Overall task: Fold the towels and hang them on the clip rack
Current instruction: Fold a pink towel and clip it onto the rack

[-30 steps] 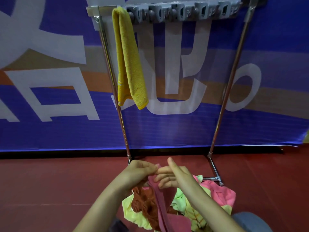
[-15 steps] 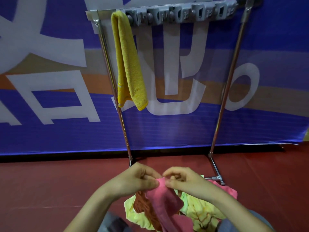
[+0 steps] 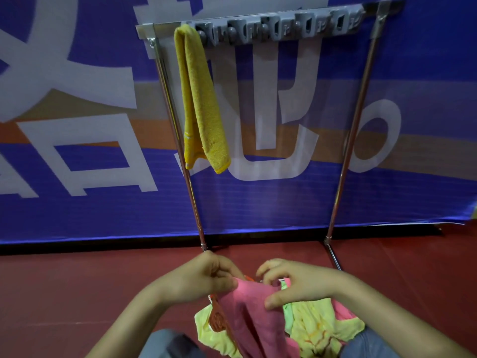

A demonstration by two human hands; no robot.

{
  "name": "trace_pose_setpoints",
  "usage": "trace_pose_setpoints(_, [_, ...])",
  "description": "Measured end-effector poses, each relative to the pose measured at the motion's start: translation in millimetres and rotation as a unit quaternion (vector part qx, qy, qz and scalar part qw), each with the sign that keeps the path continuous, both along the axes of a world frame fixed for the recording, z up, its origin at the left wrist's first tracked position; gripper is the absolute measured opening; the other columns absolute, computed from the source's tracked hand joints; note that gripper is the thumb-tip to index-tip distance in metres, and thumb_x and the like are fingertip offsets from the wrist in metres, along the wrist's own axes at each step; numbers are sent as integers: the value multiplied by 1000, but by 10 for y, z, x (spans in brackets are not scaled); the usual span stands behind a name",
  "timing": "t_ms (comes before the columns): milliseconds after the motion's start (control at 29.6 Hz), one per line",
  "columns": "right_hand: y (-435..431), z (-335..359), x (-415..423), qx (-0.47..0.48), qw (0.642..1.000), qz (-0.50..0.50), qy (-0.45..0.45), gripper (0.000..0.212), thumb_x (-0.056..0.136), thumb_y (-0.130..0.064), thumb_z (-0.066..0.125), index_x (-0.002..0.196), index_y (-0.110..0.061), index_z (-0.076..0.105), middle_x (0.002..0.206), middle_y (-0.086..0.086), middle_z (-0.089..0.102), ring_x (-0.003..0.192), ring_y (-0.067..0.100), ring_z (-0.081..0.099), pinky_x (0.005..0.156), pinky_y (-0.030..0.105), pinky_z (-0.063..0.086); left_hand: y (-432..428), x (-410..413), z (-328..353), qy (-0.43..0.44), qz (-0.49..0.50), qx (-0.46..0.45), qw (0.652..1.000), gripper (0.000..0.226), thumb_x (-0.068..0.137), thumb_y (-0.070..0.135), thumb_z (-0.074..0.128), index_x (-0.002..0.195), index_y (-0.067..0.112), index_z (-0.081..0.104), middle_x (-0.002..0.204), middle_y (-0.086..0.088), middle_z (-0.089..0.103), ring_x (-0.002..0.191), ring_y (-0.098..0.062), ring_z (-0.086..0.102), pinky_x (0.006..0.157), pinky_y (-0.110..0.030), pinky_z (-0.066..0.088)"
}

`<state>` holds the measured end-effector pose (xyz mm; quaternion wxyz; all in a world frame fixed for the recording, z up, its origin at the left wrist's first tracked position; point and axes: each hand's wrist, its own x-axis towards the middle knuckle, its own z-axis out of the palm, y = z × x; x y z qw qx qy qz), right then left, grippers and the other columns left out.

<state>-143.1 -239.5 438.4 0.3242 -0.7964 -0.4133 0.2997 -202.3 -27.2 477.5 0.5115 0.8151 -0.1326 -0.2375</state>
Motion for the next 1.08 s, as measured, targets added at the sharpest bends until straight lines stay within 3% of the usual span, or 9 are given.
trace_pose_setpoints(68, [-40,-47,-1,14,999,-16,34,22,79,-31,65,66,-16,57,77,-16,51,73,0,42,71,18,34,19,0,5,-20,19,18,999,24,88,2,52,79,21,63,61,14,66,61,3,55,63,-16,45])
trace_pose_setpoints(169, [-135,-102,28,19,997,-65,38,25,85,-22,62,63,-29,51,54,-24,48,56,-6,39,58,12,30,38,12,-53,-58,58,71,994,29,89,0,49,74,23,59,62,11,60,58,3,53,62,-17,44])
trace_pose_setpoints(304, [-273,-77,135,49,989,-136,-38,28,82,-20,66,59,-29,51,50,-22,50,54,-6,40,56,12,30,17,34,-114,-103,95,115,983,28,89,1,47,72,21,55,68,2,55,61,-4,51,61,-22,44])
trace_pose_setpoints(406, [-288,46,203,81,972,-206,-76,28,76,-17,71,56,-30,56,47,-20,55,52,-8,47,55,11,34,-9,69,-142,-205,102,217,949,19,91,26,41,83,16,55,78,-2,60,72,-17,57,69,-31,46])
trace_pose_setpoints(541, [-305,479,223,152,945,-243,-158,25,75,-17,71,59,-33,61,58,-24,63,61,-7,56,63,12,41,-94,47,14,-346,147,305,875,57,72,56,12,96,18,48,91,-6,64,83,-30,60,67,-35,43])
trace_pose_setpoints(744, [-399,1198,159,290,856,-289,-315,15,78,-24,67,69,-34,60,62,-22,62,66,-10,56,64,5,40,-187,23,738,-510,203,214,808,25,82,42,25,97,30,40,97,-8,65,80,-30,62,64,-33,46])
trace_pose_setpoints(845, [-400,1298,247,243,832,-301,-399,13,78,-33,62,79,-21,67,68,-13,61,65,-1,56,67,18,43,-158,133,878,-526,191,259,787,27,81,39,23,100,28,40,101,-11,65,82,-35,63,64,-44,52])
trace_pose_setpoints(946, [-413,1173,350,144,859,-309,-382,21,77,-34,67,79,-13,71,71,1,67,68,11,58,70,29,44,-149,233,785,-490,171,290,804,34,86,35,31,102,17,55,95,-14,66,83,-37,62,67,-44,51])
trace_pose_setpoints(1082, [-415,1061,362,150,890,-314,-294,10,76,-24,69,72,-15,71,57,-18,60,60,-9,54,58,5,38,-147,257,608,-391,184,222,874,18,90,18,51,94,8,66,78,3,60,73,-14,58,67,-26,43])
